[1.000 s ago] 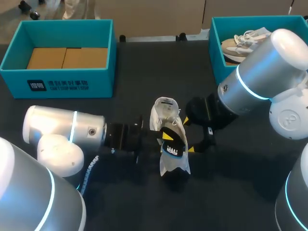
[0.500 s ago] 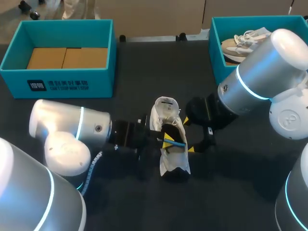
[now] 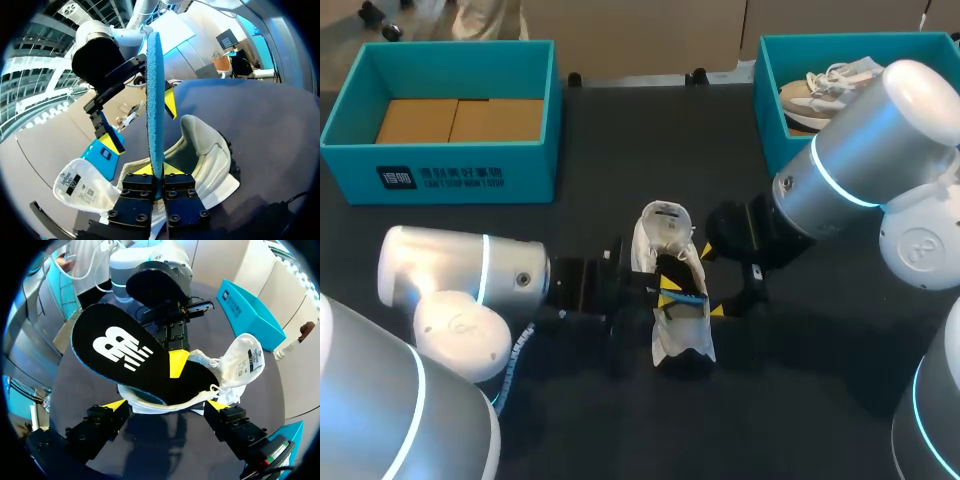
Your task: Take the shoe out of the shoebox, open the shoe tongue, remove and reinsert the insole, then place the shoe into the shoebox
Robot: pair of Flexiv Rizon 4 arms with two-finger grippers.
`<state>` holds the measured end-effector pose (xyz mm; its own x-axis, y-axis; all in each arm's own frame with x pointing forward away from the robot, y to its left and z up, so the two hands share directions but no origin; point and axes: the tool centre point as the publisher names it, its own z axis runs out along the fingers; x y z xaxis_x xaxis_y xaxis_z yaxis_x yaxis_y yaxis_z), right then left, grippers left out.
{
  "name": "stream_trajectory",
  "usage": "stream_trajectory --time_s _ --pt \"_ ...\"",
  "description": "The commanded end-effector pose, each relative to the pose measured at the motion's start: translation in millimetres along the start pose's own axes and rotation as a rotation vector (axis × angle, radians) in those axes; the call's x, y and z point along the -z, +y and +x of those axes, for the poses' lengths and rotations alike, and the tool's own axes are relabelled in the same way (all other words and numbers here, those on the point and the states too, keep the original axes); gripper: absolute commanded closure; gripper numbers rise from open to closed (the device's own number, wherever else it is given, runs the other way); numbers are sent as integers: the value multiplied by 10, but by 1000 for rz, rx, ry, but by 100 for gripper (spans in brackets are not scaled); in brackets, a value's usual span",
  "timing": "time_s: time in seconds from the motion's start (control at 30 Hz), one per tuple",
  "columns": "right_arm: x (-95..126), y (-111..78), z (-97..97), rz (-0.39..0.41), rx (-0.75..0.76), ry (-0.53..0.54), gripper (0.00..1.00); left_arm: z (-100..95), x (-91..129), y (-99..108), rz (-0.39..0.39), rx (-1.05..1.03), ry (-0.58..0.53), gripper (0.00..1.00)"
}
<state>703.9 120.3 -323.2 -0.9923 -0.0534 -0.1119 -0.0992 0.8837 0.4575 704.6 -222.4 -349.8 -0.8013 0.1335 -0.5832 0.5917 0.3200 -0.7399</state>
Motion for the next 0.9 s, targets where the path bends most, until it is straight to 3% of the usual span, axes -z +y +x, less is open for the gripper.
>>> stream_trajectory --time_s 0.03,0.1,0.2,0.33,0.4,0.6,0.67,0.9 --pt "-10 0 3 -1 0 -1 0 34 -25 -24 14 11 25 63" --pt "-10 0 3 -1 0 -1 0 56 -21 -55 19 17 30 58" --pt "-10 0 3 -1 0 -1 0 68 12 -125 22 17 33 60" --pt "-10 0 3 -1 0 -1 0 73 37 -230 26 1 44 67" --pt "-10 0 3 -1 0 -1 0 74 38 -265 28 -3 47 76" --pt "-10 0 3 -1 0 -1 0 104 34 -323 33 -7 55 84" --pt "-10 0 3 -1 0 -1 0 121 35 -332 29 -5 61 83" --pt "-10 0 3 -1 0 -1 0 146 106 -321 19 9 57 65"
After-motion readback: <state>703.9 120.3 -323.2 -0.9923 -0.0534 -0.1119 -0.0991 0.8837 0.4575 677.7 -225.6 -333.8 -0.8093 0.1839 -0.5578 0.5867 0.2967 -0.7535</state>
